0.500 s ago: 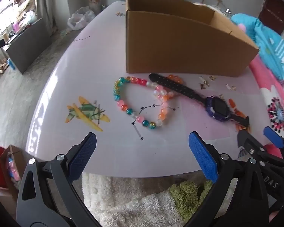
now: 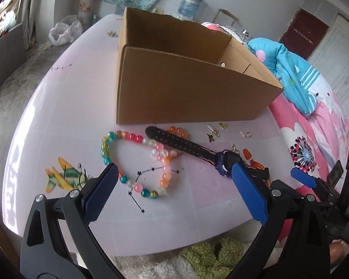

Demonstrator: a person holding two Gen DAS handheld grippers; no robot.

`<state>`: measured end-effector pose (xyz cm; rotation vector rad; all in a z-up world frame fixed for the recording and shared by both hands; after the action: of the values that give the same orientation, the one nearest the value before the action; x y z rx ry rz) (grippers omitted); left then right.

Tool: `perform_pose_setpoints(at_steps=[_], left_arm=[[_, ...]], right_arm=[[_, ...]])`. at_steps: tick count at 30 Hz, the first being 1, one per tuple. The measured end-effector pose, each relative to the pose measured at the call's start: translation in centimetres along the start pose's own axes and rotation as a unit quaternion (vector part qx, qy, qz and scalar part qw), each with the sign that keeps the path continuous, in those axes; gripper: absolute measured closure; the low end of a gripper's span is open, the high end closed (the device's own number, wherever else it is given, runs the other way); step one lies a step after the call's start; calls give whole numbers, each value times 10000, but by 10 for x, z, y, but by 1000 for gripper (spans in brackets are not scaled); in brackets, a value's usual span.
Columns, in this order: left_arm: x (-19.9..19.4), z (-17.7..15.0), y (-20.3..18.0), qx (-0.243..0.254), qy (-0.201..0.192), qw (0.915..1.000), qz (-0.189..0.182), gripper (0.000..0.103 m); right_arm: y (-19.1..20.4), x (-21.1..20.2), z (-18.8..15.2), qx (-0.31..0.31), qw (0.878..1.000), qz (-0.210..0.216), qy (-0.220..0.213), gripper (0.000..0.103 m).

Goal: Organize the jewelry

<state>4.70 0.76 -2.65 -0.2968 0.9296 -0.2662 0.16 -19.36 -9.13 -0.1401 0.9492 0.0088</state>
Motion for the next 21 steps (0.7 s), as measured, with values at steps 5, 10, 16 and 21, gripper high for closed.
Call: perform_pose_setpoints(at_steps=[5, 10, 16, 21], left_arm=[[5, 12, -11, 461, -208, 9987, 106, 9], [15, 21, -20, 519, 17, 9986, -111, 31], [35, 29, -9, 50, 330, 9994, -29, 49], [50, 38, 1, -210, 486, 9985, 160, 53]], right_arm=[[-6, 5, 5, -26, 9997, 235, 4, 27], [20, 19, 13, -579, 9958, 715, -34, 33], [43, 42, 14, -1214, 9877, 974, 155, 45], [44, 53, 12, -1336, 9849, 1078, 210, 55]])
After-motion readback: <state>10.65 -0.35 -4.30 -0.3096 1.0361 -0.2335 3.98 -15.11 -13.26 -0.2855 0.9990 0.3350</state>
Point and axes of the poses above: each gripper's, at about its wrist camera, not at the fingertips, and x roughly the way its jaws point, y to its left, z to its top, the point moved 3 cm from there along x, roughly the way its jaws point, and after that the axes turned 4 degrees about -x, right-handed, at the moved point
